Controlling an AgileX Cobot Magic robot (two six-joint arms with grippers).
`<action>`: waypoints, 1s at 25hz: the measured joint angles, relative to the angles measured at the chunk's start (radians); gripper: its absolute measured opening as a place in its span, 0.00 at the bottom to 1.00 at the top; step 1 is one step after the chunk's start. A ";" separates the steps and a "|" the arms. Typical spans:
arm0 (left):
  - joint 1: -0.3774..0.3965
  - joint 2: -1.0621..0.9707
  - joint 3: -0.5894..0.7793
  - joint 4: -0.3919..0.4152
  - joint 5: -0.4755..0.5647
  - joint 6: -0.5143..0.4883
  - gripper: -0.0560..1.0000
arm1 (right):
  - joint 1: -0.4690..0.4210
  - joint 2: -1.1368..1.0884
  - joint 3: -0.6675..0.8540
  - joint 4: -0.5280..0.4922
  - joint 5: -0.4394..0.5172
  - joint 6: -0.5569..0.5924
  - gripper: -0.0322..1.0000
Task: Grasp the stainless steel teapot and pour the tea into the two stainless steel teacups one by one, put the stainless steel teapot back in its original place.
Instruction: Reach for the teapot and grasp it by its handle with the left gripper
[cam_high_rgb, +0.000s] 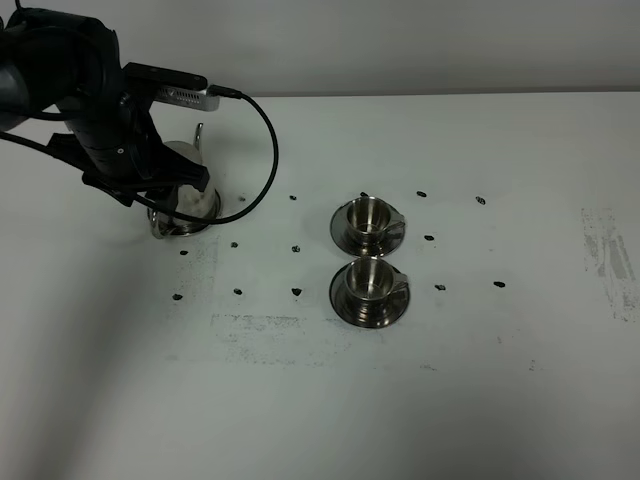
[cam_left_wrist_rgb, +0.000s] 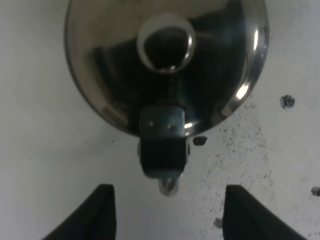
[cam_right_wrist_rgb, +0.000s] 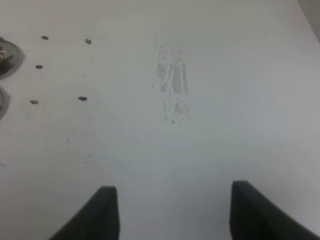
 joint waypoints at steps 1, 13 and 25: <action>0.000 0.007 -0.005 -0.004 0.001 0.001 0.49 | 0.000 0.000 0.000 0.000 0.000 0.000 0.49; 0.022 0.019 -0.014 -0.017 -0.014 -0.023 0.49 | 0.000 0.000 0.000 0.000 0.000 0.000 0.49; 0.025 0.049 -0.051 -0.038 -0.018 -0.043 0.49 | 0.000 0.000 0.000 0.000 0.000 0.000 0.49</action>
